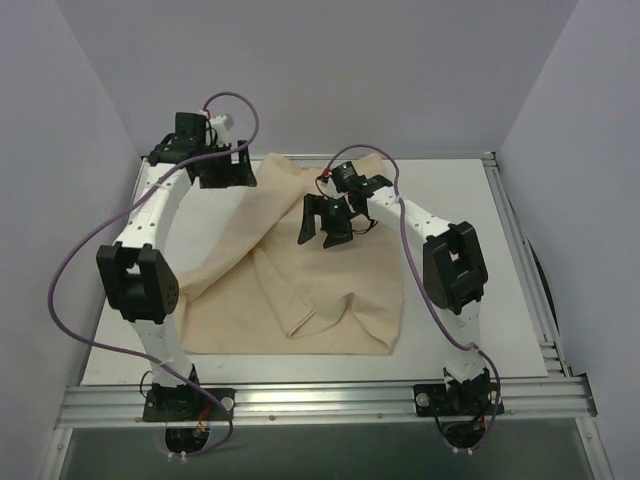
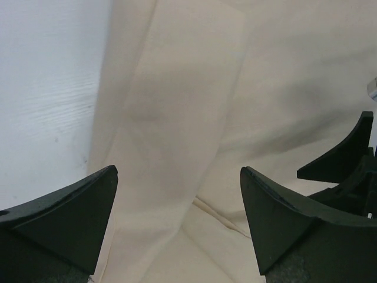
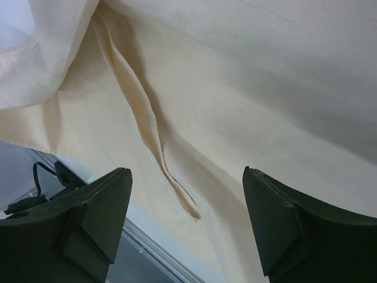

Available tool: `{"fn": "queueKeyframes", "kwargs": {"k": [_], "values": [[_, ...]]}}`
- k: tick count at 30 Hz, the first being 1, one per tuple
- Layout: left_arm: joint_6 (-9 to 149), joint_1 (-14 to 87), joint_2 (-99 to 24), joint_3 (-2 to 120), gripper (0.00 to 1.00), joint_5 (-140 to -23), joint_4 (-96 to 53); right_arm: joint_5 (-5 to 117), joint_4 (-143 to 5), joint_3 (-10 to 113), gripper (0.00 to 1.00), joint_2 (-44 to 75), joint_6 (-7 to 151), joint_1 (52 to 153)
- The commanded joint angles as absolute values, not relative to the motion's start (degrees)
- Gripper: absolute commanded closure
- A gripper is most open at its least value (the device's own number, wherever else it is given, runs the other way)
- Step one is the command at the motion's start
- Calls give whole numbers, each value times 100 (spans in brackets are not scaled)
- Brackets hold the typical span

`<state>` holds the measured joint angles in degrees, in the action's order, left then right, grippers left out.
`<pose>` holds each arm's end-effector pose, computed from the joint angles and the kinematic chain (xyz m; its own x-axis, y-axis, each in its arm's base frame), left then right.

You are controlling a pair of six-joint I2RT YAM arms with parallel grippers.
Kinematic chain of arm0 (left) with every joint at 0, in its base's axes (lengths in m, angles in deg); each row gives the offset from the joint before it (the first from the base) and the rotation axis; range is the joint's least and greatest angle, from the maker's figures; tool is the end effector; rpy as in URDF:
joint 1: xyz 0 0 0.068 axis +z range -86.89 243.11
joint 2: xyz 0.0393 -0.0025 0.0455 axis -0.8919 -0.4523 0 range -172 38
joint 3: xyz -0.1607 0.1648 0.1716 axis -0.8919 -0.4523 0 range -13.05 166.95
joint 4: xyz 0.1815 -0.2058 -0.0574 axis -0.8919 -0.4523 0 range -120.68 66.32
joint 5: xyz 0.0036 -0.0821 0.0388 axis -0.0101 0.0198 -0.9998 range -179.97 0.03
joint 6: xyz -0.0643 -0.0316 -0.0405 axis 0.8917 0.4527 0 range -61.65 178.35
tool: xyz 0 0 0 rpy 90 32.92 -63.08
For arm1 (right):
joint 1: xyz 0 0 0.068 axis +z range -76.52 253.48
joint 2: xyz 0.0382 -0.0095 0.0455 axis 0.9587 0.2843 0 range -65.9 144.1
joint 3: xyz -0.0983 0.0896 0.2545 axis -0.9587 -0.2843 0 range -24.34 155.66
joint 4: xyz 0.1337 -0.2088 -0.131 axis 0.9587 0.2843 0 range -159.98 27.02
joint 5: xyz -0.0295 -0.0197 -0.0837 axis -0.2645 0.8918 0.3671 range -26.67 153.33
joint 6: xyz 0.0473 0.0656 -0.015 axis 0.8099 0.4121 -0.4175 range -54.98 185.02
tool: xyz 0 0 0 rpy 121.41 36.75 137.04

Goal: Open and lay out the surgical kit
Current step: Open the surgical kit at the center of the board.

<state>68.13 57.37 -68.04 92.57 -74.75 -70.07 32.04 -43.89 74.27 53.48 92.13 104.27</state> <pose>0.4562 -0.0648 0.3351 -0.7618 -0.0881 -0.6418 0.1481 0.9408 -0.3049 0.4262 0.2974 0.2199 -0.8964 -0.0808 -0.4359 -0.3752 0.6619 0.6489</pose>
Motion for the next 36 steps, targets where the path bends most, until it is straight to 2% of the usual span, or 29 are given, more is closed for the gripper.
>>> {"fn": "queueKeyframes", "kwargs": {"k": [1, 7, 13, 14, 16, 19, 23, 33, 36], "values": [[6373, 5705, -7726, 10564, 6, -6608, -6709, 3186, -4212, 7384, 23, 4836, 9323, 10231], [5915, 5705, -9187, 12132, 3, -5764, -7157, 3318, -4089, 7279, 23, 4775, 9279, 10082], [6107, 5722, -10154, 13134, 0, -5772, -7474, 3353, -4097, 7155, 23, 4757, 9323, 9967], [6134, 5714, -10235, 13179, 0, -5667, -7483, 3371, -4097, 7147, 23, 4757, 9314, 9958], [6213, 5670, -10349, 13109, 10, -5718, -7396, 3371, -4124, 7103, 23, 4766, 9340, 9932], [6257, 5608, -10508, 13100, 15, -5789, -7351, 3362, -4141, 7111, 23, 4801, 9367, 9914], [6345, 5547, -10640, 13083, 18, -6052, -7290, 3327, -4141, 7146, 23, 4862, 9367, 9906], [6336, 5432, -10605, 12732, 19, -6475, -7080, 3275, -4124, 7111, 24, 4942, 9279, 9906], [6301, 5406, -10658, 12775, 26, -6475, -7210, 3266, -4106, 7085, 24, 4959, 9244, 9906]]}}
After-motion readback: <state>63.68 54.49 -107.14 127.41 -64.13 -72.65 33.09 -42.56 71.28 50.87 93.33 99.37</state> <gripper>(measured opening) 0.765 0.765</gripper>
